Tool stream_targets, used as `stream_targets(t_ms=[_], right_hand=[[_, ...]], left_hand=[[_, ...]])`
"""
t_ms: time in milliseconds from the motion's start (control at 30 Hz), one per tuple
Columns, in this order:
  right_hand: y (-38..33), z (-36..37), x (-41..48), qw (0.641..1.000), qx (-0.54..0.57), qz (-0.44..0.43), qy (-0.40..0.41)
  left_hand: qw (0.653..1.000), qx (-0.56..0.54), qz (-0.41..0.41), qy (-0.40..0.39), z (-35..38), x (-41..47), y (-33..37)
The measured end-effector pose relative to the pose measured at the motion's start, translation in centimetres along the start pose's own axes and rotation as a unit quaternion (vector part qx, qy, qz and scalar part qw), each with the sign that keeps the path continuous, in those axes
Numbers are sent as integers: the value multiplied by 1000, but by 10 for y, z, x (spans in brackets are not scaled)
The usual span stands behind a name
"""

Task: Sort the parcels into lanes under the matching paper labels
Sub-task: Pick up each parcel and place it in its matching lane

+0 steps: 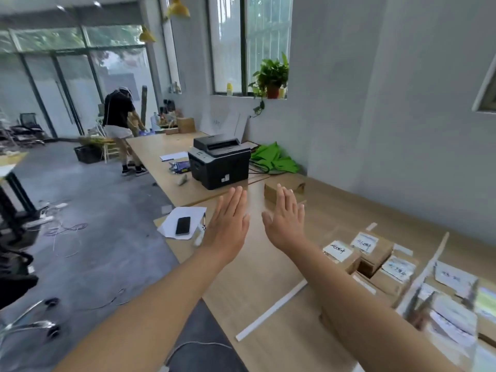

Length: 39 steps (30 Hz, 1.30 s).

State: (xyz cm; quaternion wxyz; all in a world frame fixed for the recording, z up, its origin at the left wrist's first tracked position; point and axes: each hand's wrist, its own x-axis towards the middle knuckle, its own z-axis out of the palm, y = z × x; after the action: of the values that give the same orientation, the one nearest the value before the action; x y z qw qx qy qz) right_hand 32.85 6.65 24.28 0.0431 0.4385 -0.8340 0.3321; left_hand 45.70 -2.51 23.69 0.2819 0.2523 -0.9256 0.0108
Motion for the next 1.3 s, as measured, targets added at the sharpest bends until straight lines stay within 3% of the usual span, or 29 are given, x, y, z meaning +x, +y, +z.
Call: stream_targets(t_ms=[367,600,800,1100,1300], right_hand=[[41,68,180,998,23,51,22],[84,99,223,997,-3,73,-30],[149,122,238,970,52,232,-58],[245,155,293,926,69,361,-89],[277,214,354,884,155,431,-93]], left_hand=[[1000,-5,9,-23,84,157,-86],[998,-4,31,-62,158,206,-106],[991,-55,59,-111,245,255,-101],[962,-168,59,-206,389,327,-95],[928,-234,15,-290,471,371,-128]])
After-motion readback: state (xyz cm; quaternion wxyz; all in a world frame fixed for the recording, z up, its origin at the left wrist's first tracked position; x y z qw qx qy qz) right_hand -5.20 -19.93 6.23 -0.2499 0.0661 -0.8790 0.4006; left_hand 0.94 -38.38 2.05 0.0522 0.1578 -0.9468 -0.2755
